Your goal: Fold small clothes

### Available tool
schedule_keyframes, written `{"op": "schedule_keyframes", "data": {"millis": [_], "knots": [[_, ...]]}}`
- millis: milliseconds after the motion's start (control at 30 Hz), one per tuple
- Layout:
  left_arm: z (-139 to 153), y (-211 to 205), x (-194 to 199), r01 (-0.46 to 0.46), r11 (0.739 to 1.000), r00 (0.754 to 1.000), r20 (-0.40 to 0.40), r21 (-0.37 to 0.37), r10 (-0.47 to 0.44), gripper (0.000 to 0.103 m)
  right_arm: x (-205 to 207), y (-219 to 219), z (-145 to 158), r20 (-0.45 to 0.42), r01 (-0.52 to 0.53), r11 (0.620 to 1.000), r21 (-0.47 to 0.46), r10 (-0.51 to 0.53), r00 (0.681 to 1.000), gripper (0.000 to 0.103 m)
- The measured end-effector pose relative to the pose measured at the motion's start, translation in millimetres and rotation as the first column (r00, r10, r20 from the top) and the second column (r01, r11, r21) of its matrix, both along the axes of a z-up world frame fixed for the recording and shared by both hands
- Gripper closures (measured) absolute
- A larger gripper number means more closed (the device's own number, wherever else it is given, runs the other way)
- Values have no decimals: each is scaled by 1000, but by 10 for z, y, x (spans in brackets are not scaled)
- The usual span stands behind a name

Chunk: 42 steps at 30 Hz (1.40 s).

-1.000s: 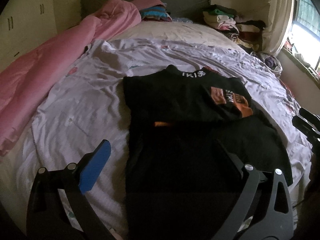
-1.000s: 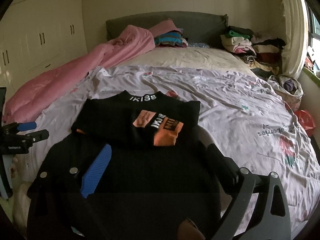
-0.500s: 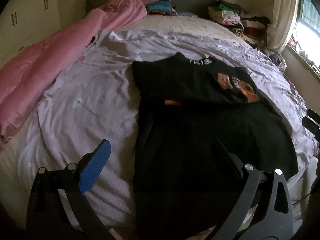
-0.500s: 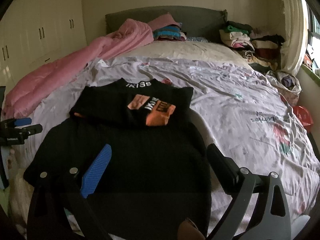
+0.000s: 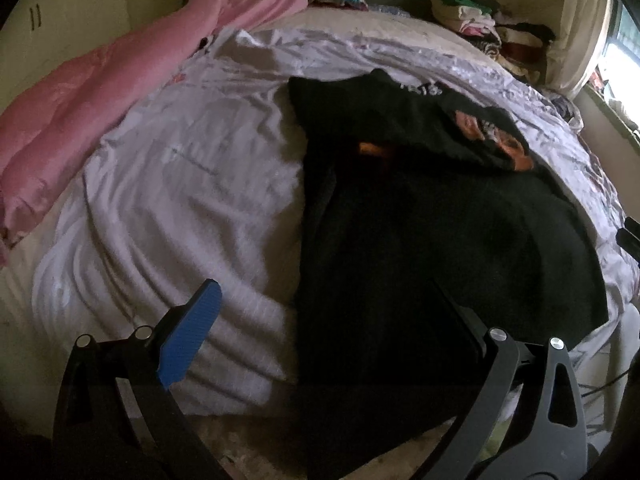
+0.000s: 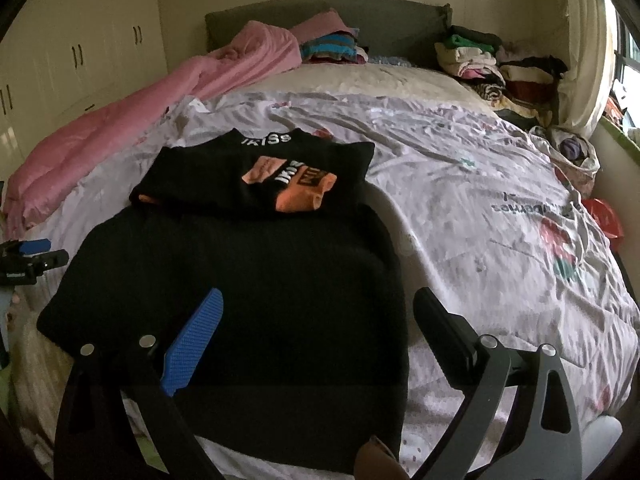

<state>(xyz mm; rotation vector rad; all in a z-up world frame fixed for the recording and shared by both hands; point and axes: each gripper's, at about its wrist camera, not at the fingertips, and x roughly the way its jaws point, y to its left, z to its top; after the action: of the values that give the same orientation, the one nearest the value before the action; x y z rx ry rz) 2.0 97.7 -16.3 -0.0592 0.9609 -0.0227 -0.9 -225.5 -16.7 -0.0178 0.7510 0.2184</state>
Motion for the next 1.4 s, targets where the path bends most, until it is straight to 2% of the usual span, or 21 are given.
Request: {"op": "schedule_keyframes", "data": {"millis": [133,233,367,433,533,600,633,700,767,967,1167,1200,1267,1400], "knots": [[-81,66,-89,-4,999,1000,-19,-32,4,10,-47,-24,-50,-8,-2,1000,-2,2,1000,8],[-167,139,-165,-10,995,999,-51,-95,5,10,-76,-53,-92,-17,1,1000,-5,-1,1000,8],[-222,194,-264,-19,991,998,-63,-130,11,10,-95,-85,-150,-29,6,1000,-3,-6,1000,8],[-247,209,-311,-14,989,998,-70,-149,4,15,-108,-97,-173,-37,6,1000,0,-6,999,8],[-298,238,-368,-9,982,996,-92,-189,-9,29,-140,-102,-199,-44,0,1000,-5,0,999,8],[-330,233,-397,1,977,994,-103,-211,-23,45,-168,-111,-216,-50,-4,1000,-3,4,999,8],[-355,227,-412,7,974,993,-113,-227,-33,48,-187,-122,-230,-57,-9,1000,1,9,998,8],[-393,195,-435,19,970,991,-127,-243,-51,62,-214,-133,-254,-64,-13,1000,3,13,998,8],[-424,154,-442,33,968,988,-139,-250,-69,69,-244,-149,-293,-78,-20,1000,3,20,997,8],[-517,38,-415,46,973,983,-164,-225,-85,70,-318,-260,-391,-135,-32,999,31,36,990,8],[-513,19,-415,42,975,984,-161,-218,-79,82,-401,-364,-519,-191,-31,999,30,37,981,8],[-510,13,-415,44,975,984,-161,-217,-80,82,-413,-369,-542,-199,-37,999,28,42,979,9],[-515,7,-411,44,976,984,-162,-214,-80,82,-434,-377,-603,-219,-44,999,22,48,975,18],[-517,4,-403,42,975,984,-163,-217,-78,82,-401,-407,-718,-252,-29,999,22,34,967,18]]}}
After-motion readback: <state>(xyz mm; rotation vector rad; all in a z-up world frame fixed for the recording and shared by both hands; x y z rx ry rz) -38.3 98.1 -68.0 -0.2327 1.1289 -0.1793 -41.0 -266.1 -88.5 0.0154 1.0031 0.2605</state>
